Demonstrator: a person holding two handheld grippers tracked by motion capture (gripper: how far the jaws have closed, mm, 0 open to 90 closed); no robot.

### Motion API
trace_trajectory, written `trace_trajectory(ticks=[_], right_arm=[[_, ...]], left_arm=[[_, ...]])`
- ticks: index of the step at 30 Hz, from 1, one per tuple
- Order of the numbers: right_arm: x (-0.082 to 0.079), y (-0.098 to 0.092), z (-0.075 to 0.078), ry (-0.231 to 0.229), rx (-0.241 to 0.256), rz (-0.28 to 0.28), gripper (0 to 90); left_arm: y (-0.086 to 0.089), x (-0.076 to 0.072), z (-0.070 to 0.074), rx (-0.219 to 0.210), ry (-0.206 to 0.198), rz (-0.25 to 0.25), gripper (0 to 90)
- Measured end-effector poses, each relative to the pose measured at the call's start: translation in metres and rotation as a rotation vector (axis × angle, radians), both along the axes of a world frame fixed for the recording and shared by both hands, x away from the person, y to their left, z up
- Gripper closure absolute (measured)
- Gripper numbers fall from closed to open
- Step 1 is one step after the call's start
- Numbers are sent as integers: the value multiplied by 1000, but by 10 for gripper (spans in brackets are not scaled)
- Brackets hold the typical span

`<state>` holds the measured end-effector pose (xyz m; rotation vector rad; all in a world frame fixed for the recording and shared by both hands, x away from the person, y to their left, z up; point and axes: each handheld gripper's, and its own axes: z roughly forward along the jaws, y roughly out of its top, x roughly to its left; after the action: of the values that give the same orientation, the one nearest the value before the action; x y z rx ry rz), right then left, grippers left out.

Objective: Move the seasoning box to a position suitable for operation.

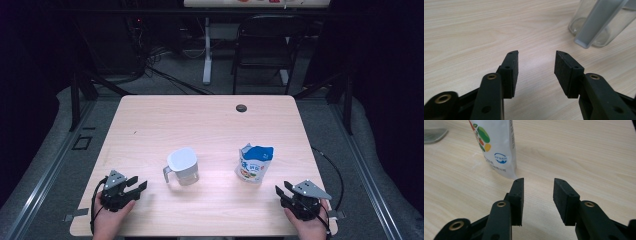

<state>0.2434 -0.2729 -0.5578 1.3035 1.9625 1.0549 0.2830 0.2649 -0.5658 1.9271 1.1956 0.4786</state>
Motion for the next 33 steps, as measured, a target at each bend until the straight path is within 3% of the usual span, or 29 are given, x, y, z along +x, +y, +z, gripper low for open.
trace_trajectory(ticks=[2,10,16,25,29,33], right_arm=[[0,1,-1,15,-1,4,612],[-2,5,0,-3,-18,5,578],[-1,2,-2,13,10,1,564],[-2,5,-1,2,12,3,564],[-2,3,-1,3,18,-3,563],[-2,1,-1,1,40,-10,564]], left_arm=[[-2,-2,0,-8,-10,1,572],[-16,-6,2,-10,-20,-42,588],[-27,-7,3,1,-25,-54,582],[-41,-8,11,7,-19,-57,503],[-50,-7,17,23,-50,-60,488],[-53,-3,19,2,-40,-54,491]])
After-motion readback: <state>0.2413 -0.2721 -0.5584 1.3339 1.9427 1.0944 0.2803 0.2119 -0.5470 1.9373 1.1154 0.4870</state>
